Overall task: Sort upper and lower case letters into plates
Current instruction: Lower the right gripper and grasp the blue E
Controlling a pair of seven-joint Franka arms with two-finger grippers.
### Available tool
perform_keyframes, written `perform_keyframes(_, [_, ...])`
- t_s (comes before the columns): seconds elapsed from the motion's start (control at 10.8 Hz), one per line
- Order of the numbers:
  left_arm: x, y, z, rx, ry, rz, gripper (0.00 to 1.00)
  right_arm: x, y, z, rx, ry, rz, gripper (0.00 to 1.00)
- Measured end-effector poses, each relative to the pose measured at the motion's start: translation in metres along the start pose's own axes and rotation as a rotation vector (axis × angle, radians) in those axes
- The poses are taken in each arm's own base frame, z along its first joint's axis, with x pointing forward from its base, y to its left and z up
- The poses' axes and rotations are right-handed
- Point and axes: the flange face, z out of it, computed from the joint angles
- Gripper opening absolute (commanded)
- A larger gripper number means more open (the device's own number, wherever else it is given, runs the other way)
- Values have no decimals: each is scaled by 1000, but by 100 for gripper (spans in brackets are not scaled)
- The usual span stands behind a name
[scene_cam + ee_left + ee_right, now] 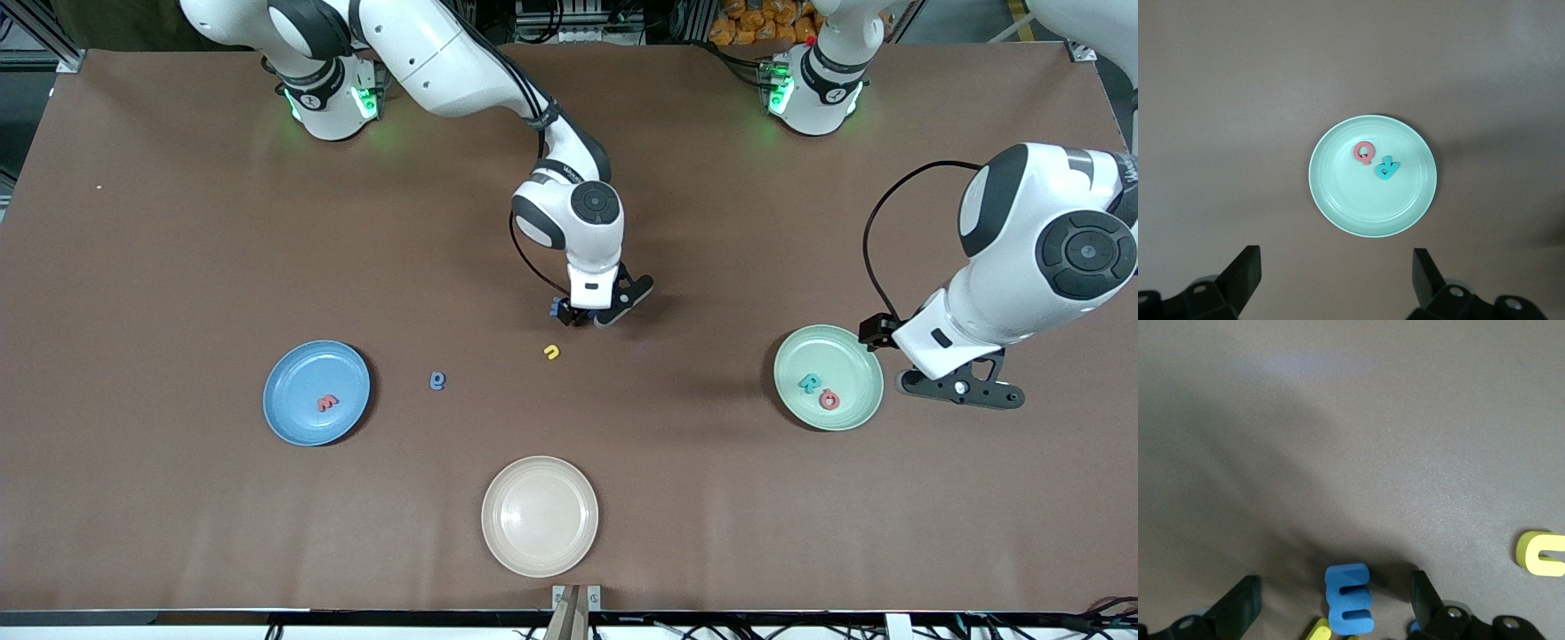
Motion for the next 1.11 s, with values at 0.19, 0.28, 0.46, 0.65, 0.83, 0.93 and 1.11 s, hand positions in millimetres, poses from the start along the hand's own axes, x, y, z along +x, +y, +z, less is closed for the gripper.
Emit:
perform_keyframes(0.19, [0,0,0,0,-1,0,100,0,0,0,0,0,0,100])
perform_keyframes(0.28, [0,0,0,0,-1,0,100,0,0,-1,0,1,0,100])
perform_keyframes(0.46, [0,0,0,0,-2,0,100,1,1,-5,1,-3,-2,100])
perform_keyframes(0.65, [0,0,0,0,-2,0,100,0,1,-9,0,-20,-16,100])
perform_keyframes(0.83, [0,0,0,0,-2,0,100,0,1,-12,-1,-24,-21,100])
perform_keyframes(0.93, [0,0,0,0,-2,0,100,-1,1,-11,-1,-26,-32,100])
perform_keyframes(1.11, [0,2,-3,-5,3,0,100,-2,1,-10,-1,-29,-54,95])
